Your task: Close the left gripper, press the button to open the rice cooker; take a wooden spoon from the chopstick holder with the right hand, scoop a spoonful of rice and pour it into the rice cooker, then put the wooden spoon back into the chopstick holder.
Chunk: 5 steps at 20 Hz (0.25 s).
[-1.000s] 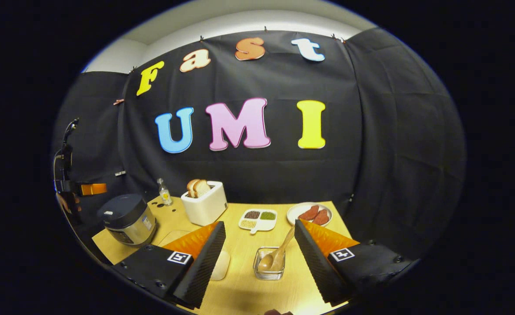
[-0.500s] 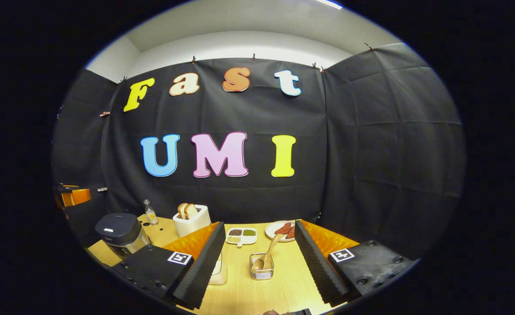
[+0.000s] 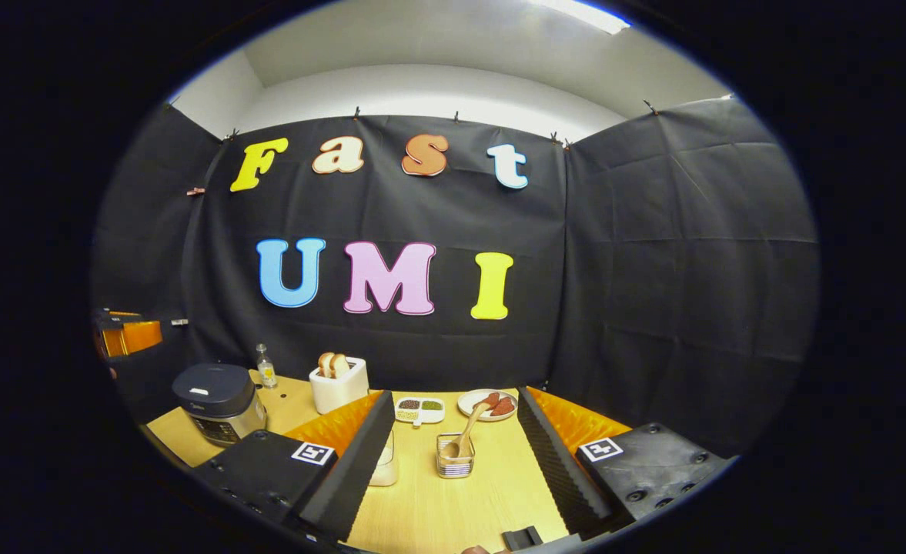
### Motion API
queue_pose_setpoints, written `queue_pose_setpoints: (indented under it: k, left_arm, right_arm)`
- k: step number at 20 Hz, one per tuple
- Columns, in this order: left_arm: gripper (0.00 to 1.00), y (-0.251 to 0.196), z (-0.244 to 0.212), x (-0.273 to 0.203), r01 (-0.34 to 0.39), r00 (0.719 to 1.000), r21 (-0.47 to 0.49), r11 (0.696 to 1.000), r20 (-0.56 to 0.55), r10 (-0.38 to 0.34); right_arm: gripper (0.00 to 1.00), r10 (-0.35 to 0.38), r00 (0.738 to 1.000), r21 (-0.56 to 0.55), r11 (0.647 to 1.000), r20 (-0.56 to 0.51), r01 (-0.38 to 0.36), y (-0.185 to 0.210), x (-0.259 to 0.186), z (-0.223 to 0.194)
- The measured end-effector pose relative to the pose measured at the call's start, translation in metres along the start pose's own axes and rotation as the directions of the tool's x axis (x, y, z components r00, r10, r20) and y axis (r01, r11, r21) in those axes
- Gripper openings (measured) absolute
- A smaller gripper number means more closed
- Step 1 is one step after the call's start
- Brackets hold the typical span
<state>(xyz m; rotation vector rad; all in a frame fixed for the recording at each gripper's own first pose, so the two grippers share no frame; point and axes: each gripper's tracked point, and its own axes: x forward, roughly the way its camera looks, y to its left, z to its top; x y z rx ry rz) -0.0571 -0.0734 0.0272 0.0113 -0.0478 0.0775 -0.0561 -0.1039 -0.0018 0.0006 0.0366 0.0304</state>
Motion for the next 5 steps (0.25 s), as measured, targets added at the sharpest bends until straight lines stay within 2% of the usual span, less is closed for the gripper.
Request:
queue_pose_setpoints:
  k: [5]
  left_arm:
    - [0.96,0.0027,-0.0048,-0.0020,0.002,1.000,0.001,1.000,-0.005,-0.002]
  right_arm:
    - [0.99,0.003,1.000,-0.002,1.000,-0.016,-0.003,0.0063,-0.0044,-0.0060]
